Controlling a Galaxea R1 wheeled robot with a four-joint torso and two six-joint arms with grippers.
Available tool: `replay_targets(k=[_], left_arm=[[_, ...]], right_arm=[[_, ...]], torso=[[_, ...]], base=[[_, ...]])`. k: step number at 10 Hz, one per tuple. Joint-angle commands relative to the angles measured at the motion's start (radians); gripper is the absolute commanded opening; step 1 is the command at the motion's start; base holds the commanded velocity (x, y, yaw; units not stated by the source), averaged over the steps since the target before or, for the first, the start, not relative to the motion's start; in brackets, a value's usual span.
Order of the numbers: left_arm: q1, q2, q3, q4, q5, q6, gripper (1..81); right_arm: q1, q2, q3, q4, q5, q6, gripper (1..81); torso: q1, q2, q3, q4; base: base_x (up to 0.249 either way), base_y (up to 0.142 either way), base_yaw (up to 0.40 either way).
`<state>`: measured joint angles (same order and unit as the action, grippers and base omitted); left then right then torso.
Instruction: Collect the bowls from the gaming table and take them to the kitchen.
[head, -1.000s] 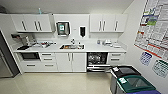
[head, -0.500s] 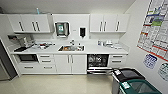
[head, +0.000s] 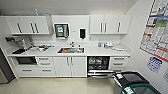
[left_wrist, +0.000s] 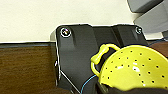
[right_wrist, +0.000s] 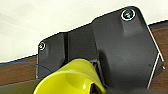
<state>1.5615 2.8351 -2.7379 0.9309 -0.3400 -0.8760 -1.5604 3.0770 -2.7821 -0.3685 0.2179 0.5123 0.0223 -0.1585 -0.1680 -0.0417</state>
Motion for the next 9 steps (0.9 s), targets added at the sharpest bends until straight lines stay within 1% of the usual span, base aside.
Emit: replay_targets(k=[1,9], left_arm=[[-0.050,-0.012,0.000,0.003,0.018,-0.003,1.0],[-0.050,-0.014,0.001,0.003,0.013,-0.003,1.0]], right_arm=[[0.055,-0.012,-0.006,-0.001,-0.037,-0.003,1.0],[0.052,-0.013,-0.006,-0.001,-0.035,-0.003,1.0]], torso=[[0.000,0.000,0.000,0.000],[0.000,0.000,0.000,0.000]], base=[[0.189,0.000,0.000],[0.189,0.000,0.000]])
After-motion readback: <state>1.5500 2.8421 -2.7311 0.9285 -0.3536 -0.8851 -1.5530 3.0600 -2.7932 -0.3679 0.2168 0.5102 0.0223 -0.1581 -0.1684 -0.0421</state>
